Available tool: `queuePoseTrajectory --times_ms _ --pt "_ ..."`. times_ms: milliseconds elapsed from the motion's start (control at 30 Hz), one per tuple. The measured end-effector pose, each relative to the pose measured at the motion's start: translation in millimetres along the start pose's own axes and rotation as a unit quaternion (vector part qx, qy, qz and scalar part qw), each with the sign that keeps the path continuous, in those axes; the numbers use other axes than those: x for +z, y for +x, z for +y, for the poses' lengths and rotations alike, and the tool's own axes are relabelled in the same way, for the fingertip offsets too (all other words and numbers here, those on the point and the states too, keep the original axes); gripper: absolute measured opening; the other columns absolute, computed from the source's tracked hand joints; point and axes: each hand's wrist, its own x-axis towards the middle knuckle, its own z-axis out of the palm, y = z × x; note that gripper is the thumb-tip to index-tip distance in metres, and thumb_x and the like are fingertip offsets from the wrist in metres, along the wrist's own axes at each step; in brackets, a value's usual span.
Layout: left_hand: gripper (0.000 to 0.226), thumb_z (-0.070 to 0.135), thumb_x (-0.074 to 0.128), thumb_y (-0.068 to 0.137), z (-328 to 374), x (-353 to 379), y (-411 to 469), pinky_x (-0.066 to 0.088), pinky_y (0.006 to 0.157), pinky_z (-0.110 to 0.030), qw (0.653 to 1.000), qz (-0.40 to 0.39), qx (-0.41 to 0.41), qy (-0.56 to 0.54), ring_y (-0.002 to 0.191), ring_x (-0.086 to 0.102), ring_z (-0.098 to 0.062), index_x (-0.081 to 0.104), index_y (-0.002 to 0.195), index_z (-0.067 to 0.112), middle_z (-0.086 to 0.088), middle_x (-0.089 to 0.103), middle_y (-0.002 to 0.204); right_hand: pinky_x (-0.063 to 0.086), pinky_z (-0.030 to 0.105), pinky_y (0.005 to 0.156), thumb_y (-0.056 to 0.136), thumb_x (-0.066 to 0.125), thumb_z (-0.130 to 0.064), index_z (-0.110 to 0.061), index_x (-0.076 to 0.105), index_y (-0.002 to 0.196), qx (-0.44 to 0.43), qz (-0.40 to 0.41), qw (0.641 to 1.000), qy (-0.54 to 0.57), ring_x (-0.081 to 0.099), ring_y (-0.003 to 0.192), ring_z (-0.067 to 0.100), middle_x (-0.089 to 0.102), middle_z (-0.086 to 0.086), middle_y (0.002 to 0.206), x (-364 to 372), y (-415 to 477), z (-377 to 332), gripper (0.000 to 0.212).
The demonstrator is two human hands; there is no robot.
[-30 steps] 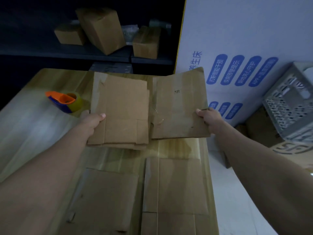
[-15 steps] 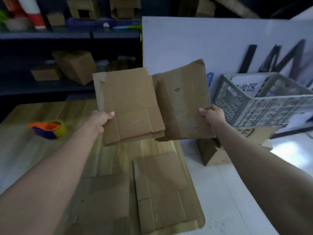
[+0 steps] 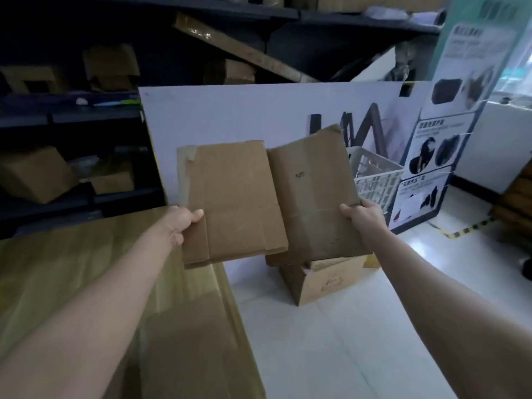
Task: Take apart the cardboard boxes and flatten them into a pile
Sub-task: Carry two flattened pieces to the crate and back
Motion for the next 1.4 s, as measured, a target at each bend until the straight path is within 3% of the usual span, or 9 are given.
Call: queuePoseTrajectory --times_ms 100,233,400,600,700,800,1033,1267,1400 --pt "0.050 0.007 0.063 0.088 7.9 77.5 4.8 0.049 0.083 -0.044 1.000 -0.022 0.013 -0.014 0.110 0.058 -0.033 0.043 0.132 -0.002 -0.016 0.055 0.129 0.046 0.036 0.079 0.092 0.061 -0.019 -0.014 0.060 0.120 -0.011 0.012 1.000 -0.015 0.060 0.088 0.025 0.064 0.006 0.103 -58.2 36.3 -0.2 0.029" --pt "0.035 0.004 0.060 0.090 16.7 163.2 5.1 0.047 0.077 -0.041 0.999 -0.041 0.007 -0.031 0.087 0.061 -0.027 0.051 0.123 -0.003 -0.014 0.064 0.102 0.049 0.043 0.089 0.091 0.063 -0.021 -0.014 0.059 0.124 -0.010 0.031 0.999 -0.030 0.060 0.094 0.027 0.064 0.006 0.106 -125.0 89.0 -4.6 0.033" --pt "0.041 0.007 0.062 0.089 32.3 208.7 26.0 0.048 0.090 -0.050 0.999 -0.009 -0.016 -0.033 0.103 0.060 -0.033 0.049 0.127 -0.003 -0.017 0.062 0.118 0.048 0.044 0.093 0.090 0.063 -0.021 -0.014 0.061 0.122 -0.005 0.047 0.998 -0.032 0.060 0.098 0.029 0.065 0.007 0.108 -170.2 154.4 -10.4 0.032" --pt "0.039 0.007 0.058 0.091 61.1 253.2 75.6 0.047 0.086 -0.047 0.999 0.005 -0.015 -0.042 0.106 0.059 -0.032 0.050 0.129 -0.002 -0.018 0.060 0.122 0.049 0.047 0.095 0.088 0.065 -0.019 -0.014 0.063 0.119 -0.019 0.054 0.998 -0.020 0.062 0.099 0.029 0.066 0.007 0.106 -185.9 236.1 -25.3 0.031" --pt "0.037 0.006 0.056 0.093 77.5 287.7 99.0 0.047 0.084 -0.043 0.999 -0.019 -0.007 -0.049 0.097 0.061 -0.029 0.051 0.129 -0.003 -0.019 0.060 0.123 0.050 0.045 0.093 0.088 0.066 -0.020 -0.015 0.063 0.114 -0.023 0.043 0.998 -0.027 0.062 0.096 0.029 0.066 0.007 0.104 -187.2 274.0 -33.0 0.026" --pt "0.037 0.006 0.055 0.093 95.0 329.1 121.8 0.046 0.084 -0.041 0.998 -0.040 0.002 -0.041 0.108 0.059 -0.031 0.051 0.129 -0.004 -0.018 0.059 0.123 0.050 0.040 0.084 0.089 0.065 -0.019 -0.013 0.063 0.114 -0.022 0.032 0.999 -0.027 0.062 0.089 0.027 0.065 0.007 0.101 -191.3 312.1 -38.9 0.026" --pt "0.049 0.010 0.062 0.090 125.5 403.1 170.5 0.049 0.077 -0.043 0.999 -0.020 -0.008 -0.041 0.107 0.060 -0.032 0.044 0.134 0.001 -0.018 0.059 0.126 0.049 0.045 0.095 0.088 0.067 -0.020 -0.006 0.062 0.123 -0.022 0.009 0.999 -0.045 0.062 0.098 0.030 0.066 0.011 0.112 -202.5 423.9 -49.6 0.038" --pt "0.027 0.009 0.054 0.094 122.9 486.3 202.3 0.044 0.086 -0.041 0.997 0.031 -0.022 -0.065 0.076 0.057 -0.022 0.054 0.119 -0.002 -0.010 0.060 0.085 0.046 0.034 0.081 0.090 0.065 -0.019 -0.006 0.062 0.121 -0.054 -0.080 0.992 -0.087 0.060 0.091 0.025 0.065 0.009 0.108 -216.9 545.3 -56.9 0.033" --pt "0.035 0.013 0.058 0.093 121.5 509.5 216.6 0.046 0.088 -0.041 0.994 0.075 -0.048 -0.062 0.092 0.059 -0.027 0.052 0.122 -0.005 -0.016 0.063 0.108 0.050 0.037 0.086 0.090 0.066 -0.019 -0.005 0.063 0.119 -0.049 -0.137 0.983 -0.115 0.062 0.092 0.027 0.067 0.010 0.111 -212.5 601.5 -61.6 0.033"
